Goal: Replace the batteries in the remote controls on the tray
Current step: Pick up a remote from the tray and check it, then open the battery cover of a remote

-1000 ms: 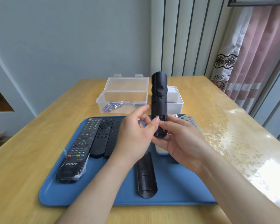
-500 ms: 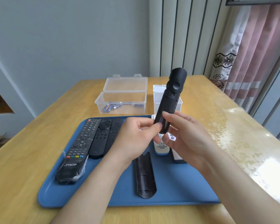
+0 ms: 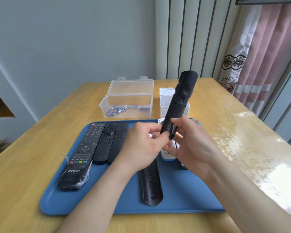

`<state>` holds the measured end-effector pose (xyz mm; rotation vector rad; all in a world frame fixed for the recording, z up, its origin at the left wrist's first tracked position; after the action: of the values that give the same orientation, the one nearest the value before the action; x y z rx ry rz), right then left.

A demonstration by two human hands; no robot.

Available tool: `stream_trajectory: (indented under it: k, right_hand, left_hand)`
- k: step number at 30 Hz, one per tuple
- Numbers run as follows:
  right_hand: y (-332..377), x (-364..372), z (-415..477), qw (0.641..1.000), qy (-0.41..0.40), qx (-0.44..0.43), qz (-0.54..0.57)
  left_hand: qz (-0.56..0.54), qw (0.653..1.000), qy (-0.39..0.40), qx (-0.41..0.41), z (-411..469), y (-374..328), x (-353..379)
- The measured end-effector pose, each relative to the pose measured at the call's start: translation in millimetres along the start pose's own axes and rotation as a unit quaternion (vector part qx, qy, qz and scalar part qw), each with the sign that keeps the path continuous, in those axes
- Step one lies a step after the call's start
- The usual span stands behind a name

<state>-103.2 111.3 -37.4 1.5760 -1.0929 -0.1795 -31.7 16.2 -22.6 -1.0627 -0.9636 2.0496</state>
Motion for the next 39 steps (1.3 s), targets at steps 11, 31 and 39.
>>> stream_trajectory:
  k: [11,31,39]
  right_hand:
    - [2.8,7.5,-2.2,0.999,0.022,-0.034,0.0]
    - [20.8,-27.6,7.7,0.999,-0.035,-0.016,0.019]
    - [80.6,-46.6,29.5,0.994,-0.089,-0.054,-0.027]
  left_hand:
    - [0.031,0.999,-0.024,-0.007,3.2,3.6,-0.4]
    - [-0.09,0.994,-0.009,-0.054,20.9,5.4,6.3]
    - [-0.072,0.995,-0.021,-0.069,96.1,13.1,-0.1]
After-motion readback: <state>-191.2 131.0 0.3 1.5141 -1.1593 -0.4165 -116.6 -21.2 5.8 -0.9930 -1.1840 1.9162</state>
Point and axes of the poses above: each hand's wrist, its own z-axis towards the middle knuckle, its own x-axis out of the palm, y = z × x, the point moved 5 cm from there along z, towards the middle knuckle, and after that the axes turned 14 degrees about x, right-handed, at the moved point
